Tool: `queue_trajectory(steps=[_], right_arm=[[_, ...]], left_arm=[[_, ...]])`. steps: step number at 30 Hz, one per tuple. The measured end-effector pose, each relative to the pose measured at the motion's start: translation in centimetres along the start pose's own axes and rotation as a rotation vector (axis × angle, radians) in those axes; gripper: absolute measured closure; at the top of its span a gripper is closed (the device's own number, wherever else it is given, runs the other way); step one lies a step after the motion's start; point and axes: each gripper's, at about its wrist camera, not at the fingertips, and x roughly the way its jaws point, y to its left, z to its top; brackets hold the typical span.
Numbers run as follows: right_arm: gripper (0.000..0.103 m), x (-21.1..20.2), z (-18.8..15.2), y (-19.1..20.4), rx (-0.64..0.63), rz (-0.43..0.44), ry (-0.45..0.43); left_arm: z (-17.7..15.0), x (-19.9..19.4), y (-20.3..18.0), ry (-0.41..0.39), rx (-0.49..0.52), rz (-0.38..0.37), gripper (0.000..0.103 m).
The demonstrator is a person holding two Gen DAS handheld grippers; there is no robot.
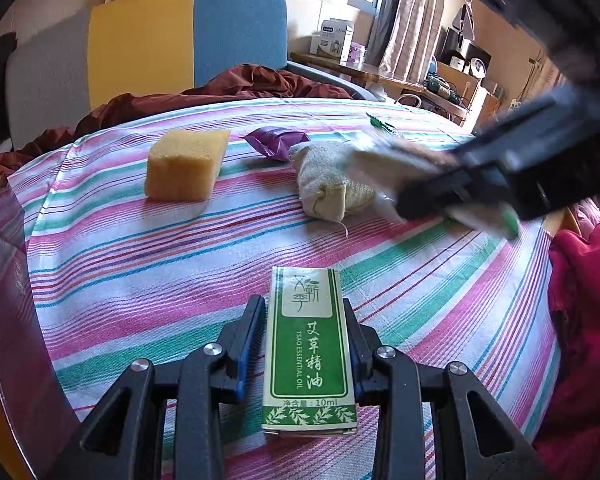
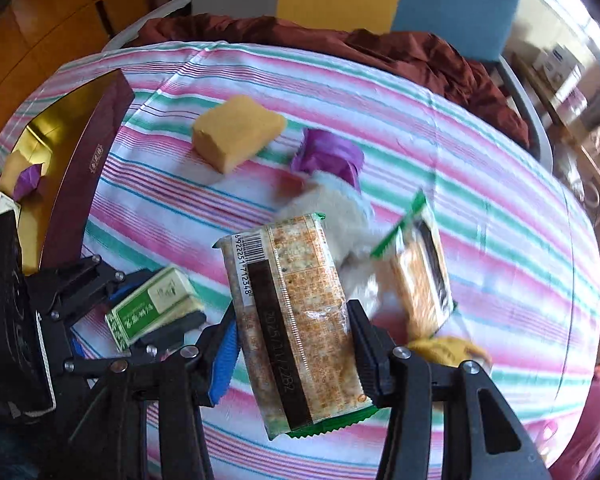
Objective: Organize objects
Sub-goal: 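Grasp the clear cracker packet with the right tool while the left tool holds the green box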
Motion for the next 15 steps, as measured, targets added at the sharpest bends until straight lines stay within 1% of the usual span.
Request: queue_trajectory(steps=[3,8,15], right_arm=[[0.052,0.8,-1.6,-0.4,0.084,0.013,0.036],[0.053,3.2,-1.9,0.0,0.12,0.008,0.102],[0.052,3.6,-0.9,0.0,0.126,0.015,0.026]], left_arm=[[0.0,0.2,-0.4,0.0,0.007,0.008,0.067],[-0.1,0.1,-0.1,0.0,0.012,0.016,0.068],[0.0,0.3,-0.2,0.004,0.023,0.037,0.069]])
